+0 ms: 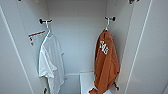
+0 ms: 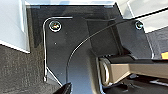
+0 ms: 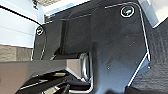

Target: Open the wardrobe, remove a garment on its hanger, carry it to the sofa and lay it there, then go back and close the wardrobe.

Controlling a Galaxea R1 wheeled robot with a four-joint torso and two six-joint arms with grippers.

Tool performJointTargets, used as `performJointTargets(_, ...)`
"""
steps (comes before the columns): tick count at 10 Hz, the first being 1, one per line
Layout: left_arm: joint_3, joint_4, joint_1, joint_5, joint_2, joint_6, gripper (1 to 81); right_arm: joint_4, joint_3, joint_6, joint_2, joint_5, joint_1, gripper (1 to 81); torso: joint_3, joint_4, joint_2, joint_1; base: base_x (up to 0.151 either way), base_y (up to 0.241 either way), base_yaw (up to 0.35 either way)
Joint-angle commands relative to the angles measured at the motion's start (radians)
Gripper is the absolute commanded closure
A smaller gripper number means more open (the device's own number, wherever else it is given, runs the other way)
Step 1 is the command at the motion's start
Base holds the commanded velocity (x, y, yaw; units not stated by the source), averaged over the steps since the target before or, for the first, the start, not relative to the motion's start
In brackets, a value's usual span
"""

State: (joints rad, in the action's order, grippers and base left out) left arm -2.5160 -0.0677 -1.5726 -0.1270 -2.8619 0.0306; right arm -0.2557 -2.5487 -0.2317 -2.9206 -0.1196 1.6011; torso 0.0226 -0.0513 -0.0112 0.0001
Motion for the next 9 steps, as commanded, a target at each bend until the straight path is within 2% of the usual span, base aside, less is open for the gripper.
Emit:
performJointTargets(1, 0.002, -0.011, 0.039, 0.049, 0.012, -0.001, 1.0, -0.011, 0.003, 0.003, 0.006, 0.044, -0.042, 1.0, 0.000, 0.000, 0.000, 0.000, 0.070, 0.000, 0.000)
performJointTargets(9, 0.002, -0.011, 0.035, 0.049, 0.012, -0.001, 1.0, -0.011, 0.003, 0.003, 0.002, 0.044, -0.042, 1.0, 0.000, 0.000, 0.000, 0.000, 0.070, 0.000, 0.000)
